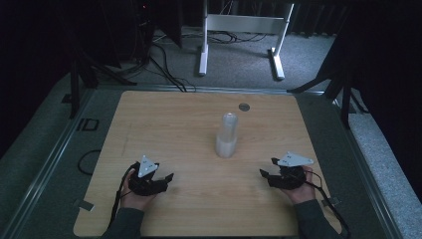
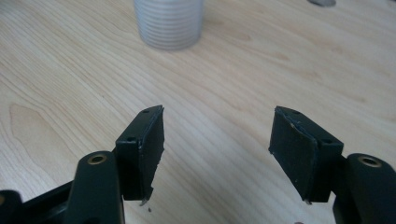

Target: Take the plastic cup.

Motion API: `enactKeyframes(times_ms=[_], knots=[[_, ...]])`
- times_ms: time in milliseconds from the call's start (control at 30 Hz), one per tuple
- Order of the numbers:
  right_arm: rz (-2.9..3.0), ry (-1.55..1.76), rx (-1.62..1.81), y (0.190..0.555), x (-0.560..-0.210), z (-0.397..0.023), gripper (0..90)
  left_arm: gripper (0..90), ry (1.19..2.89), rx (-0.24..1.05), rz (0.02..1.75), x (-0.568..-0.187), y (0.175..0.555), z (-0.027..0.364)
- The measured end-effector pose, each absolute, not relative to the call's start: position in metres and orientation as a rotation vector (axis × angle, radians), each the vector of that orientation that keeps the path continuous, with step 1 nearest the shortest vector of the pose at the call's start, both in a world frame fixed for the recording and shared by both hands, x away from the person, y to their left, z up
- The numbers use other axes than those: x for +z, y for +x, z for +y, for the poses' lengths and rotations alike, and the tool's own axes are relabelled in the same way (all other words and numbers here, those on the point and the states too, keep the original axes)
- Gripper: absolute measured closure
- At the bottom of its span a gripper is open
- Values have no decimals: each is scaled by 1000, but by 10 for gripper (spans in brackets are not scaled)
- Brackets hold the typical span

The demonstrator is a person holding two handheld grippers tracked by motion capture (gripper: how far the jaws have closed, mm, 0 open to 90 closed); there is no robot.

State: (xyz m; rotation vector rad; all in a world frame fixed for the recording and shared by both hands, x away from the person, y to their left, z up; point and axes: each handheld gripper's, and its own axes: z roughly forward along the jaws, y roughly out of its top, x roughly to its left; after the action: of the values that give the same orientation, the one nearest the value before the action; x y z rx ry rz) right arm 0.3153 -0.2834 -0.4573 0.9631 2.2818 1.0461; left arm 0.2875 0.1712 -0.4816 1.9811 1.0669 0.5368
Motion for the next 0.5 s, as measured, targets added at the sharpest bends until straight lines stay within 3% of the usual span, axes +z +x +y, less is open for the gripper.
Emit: enactKeyframes(times_ms=[500], knots=[[2294,838,1068,330,-431,-263,410,360,1987,488,985,-474,300,148]])
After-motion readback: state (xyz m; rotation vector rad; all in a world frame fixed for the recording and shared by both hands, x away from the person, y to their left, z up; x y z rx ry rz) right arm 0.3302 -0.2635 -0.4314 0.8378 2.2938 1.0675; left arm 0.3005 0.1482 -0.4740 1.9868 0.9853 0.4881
